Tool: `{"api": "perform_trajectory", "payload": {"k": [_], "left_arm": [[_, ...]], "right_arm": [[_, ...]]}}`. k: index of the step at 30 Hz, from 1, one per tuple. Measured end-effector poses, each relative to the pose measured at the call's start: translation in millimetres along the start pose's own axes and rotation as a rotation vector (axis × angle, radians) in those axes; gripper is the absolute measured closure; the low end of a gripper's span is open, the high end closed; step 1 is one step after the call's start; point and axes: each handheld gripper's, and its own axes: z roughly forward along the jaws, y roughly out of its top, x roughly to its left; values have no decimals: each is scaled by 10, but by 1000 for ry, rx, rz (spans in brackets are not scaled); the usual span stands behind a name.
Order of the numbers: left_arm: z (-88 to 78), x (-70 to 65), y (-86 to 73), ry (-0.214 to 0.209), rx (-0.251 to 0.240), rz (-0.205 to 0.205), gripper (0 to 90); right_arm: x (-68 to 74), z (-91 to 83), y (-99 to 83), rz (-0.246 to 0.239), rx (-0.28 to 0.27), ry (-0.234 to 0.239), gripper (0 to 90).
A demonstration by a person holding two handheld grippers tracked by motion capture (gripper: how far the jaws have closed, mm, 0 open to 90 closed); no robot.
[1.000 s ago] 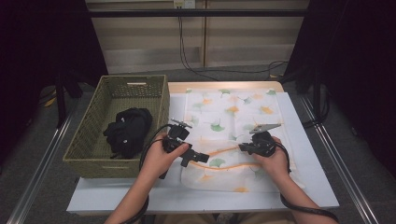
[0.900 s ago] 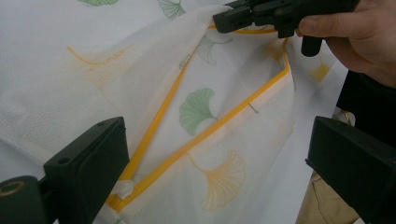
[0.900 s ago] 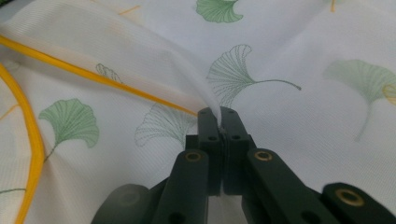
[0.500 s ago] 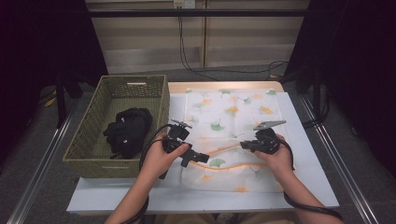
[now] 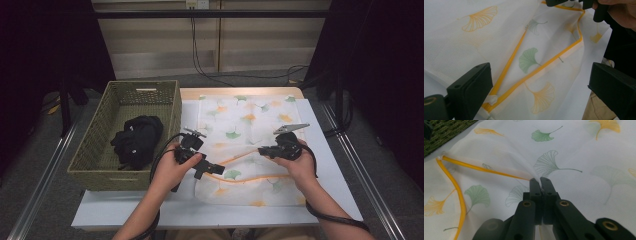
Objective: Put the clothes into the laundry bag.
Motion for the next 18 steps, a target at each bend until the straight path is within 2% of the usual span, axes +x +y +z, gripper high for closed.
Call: {"api": "perform_trajectory", "payload": {"k": [2,4,7,11,12,18], "left_arm": [[4,-11,0,-1,-6,-9,44],[5,-12,-1,-3,-6,-10,45],[-2,5,-2,3,14,13,45],[-2,4,-2,2,11,9,45],[5,-6,-3,0,2,-2,44],[14,-2,-5,1,14,8,45]], "right_arm": [[-10,-8,23,-5,-5,4,900],[-9,-23,45,11,-11,8,900],[-21,-50,82,13,-23,10,900],[-29,-88,123,27,-19,18,900],[-30,-92,130,27,-20,19,900],[-29,-114,161,33,-17,25,900]]}}
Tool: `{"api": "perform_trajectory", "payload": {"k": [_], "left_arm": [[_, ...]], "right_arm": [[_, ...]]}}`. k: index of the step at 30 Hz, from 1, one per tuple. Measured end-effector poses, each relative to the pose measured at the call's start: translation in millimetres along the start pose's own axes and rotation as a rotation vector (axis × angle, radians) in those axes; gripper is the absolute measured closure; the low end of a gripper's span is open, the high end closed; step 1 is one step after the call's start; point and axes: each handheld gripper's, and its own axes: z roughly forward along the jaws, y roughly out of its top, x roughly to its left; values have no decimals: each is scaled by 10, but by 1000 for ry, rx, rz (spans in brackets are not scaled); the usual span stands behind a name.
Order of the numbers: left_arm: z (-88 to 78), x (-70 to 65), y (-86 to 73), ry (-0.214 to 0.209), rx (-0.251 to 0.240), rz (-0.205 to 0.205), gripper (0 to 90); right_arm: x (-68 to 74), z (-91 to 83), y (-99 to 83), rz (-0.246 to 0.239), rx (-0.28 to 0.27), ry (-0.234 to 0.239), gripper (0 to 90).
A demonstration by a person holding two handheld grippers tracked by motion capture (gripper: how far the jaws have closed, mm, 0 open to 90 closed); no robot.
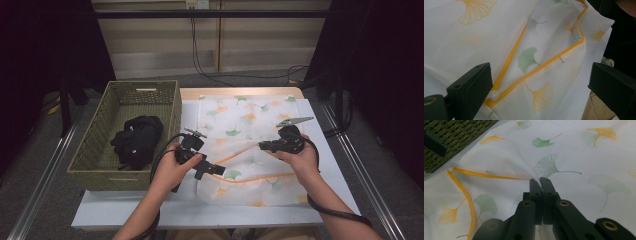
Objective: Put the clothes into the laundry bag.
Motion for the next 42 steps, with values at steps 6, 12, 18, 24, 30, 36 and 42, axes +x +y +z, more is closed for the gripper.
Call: {"api": "perform_trajectory", "payload": {"k": [6,12,18,24,30,36,42], "left_arm": [[12,-7,-3,1,-2,-2,45],[22,-16,-4,2,-2,-3,44],[30,-16,-6,9,6,8,43],[25,-17,-5,7,6,7,43],[15,-22,-4,13,3,8,43],[20,-36,-6,17,-14,-9,43],[23,-36,-7,19,-11,-7,43]], "right_arm": [[10,-37,50,9,-5,0,900],[21,-88,128,-9,-4,-2,900],[32,-132,210,-10,-12,8,900],[40,-145,260,-7,-9,12,900],[48,-139,283,-6,-6,13,900],[55,-144,317,-7,-13,8,900],[68,-155,355,-9,-17,11,900]]}}
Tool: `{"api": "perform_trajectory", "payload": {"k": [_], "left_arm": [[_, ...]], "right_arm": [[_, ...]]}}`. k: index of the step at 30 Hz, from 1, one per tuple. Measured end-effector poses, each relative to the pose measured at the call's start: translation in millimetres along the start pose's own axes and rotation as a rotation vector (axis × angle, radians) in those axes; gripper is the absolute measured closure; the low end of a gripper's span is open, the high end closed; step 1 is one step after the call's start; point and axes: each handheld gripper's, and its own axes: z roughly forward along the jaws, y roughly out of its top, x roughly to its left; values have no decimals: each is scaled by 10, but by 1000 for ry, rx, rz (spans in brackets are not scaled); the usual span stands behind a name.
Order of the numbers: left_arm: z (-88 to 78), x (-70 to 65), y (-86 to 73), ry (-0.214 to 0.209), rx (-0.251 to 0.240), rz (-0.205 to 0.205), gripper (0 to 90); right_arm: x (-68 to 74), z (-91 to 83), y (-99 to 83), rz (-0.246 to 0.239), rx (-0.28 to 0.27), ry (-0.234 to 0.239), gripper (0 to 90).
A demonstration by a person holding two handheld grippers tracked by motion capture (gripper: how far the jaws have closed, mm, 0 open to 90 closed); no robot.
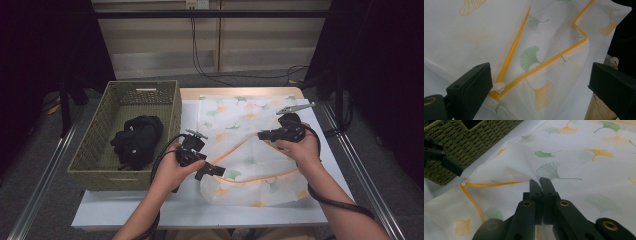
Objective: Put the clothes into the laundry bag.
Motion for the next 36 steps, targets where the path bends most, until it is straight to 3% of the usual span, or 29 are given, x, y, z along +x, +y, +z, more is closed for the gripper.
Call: {"api": "perform_trajectory", "payload": {"k": [2,4,6,12,18,20,22,29,36], "left_arm": [[2,-3,0,-2,-3,-2,42],[-13,15,6,4,17,26,42],[-3,0,1,4,-2,2,42],[-2,4,-1,6,-1,-2,42],[-12,18,2,8,17,21,42],[1,4,-2,6,0,0,42],[-9,25,2,7,17,26,42],[-4,10,-1,9,-1,3,42],[-5,27,1,7,15,25,42]], "right_arm": [[2,-3,12,-1,-5,-1,900],[1,-7,21,-5,-5,-1,900],[-5,-11,29,-4,-10,-2,900],[-9,-26,51,-5,-13,-4,900],[-4,-39,75,-8,-16,-5,900],[-1,-41,80,-7,-15,-7,900],[1,-50,104,-9,-19,-5,900],[-1,-55,136,-10,-29,-8,900],[4,-59,175,-13,-38,-5,900]]}}
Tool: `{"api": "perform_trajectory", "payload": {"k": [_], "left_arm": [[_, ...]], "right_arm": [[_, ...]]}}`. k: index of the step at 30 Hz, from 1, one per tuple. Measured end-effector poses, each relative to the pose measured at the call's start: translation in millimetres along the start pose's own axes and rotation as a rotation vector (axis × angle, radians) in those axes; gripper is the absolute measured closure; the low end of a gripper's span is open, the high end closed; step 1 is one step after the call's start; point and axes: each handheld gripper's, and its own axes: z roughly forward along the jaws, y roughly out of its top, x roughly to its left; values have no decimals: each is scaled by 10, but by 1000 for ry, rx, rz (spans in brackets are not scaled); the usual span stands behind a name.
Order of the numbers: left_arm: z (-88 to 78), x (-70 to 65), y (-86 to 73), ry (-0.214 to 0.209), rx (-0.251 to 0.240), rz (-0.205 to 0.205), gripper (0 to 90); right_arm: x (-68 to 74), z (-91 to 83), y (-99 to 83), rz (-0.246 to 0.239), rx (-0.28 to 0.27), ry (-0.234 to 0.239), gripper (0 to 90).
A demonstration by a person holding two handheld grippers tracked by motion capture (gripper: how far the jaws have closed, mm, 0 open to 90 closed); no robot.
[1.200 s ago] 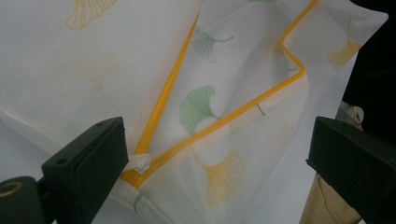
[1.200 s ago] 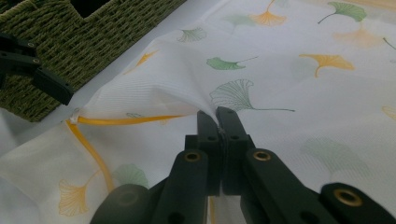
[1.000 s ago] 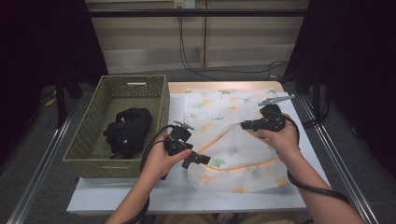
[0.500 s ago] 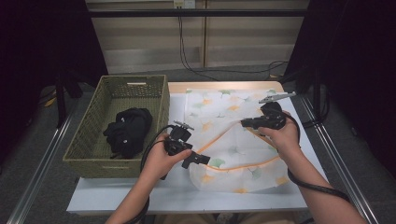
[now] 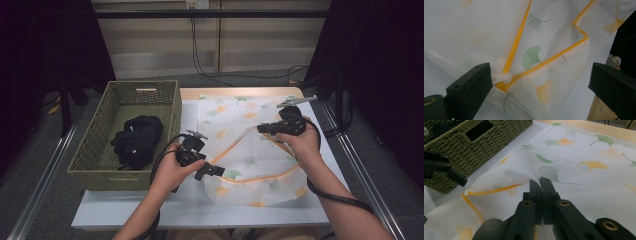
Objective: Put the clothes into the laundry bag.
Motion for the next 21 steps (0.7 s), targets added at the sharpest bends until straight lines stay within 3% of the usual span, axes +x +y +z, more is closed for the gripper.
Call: {"api": "perform_trajectory", "payload": {"k": [7,9,13,21], "left_arm": [[4,-3,-1,-1,0,-1,42],[14,-20,-5,-4,-17,-26,42],[-4,-3,3,-1,0,1,42],[-3,1,0,-1,-1,-1,42]], "right_arm": [[8,-9,42,-7,-13,-1,900],[10,-10,50,-4,-12,-1,900],[6,-17,67,-2,-13,0,900],[11,-31,114,-3,-24,-2,900]]}}
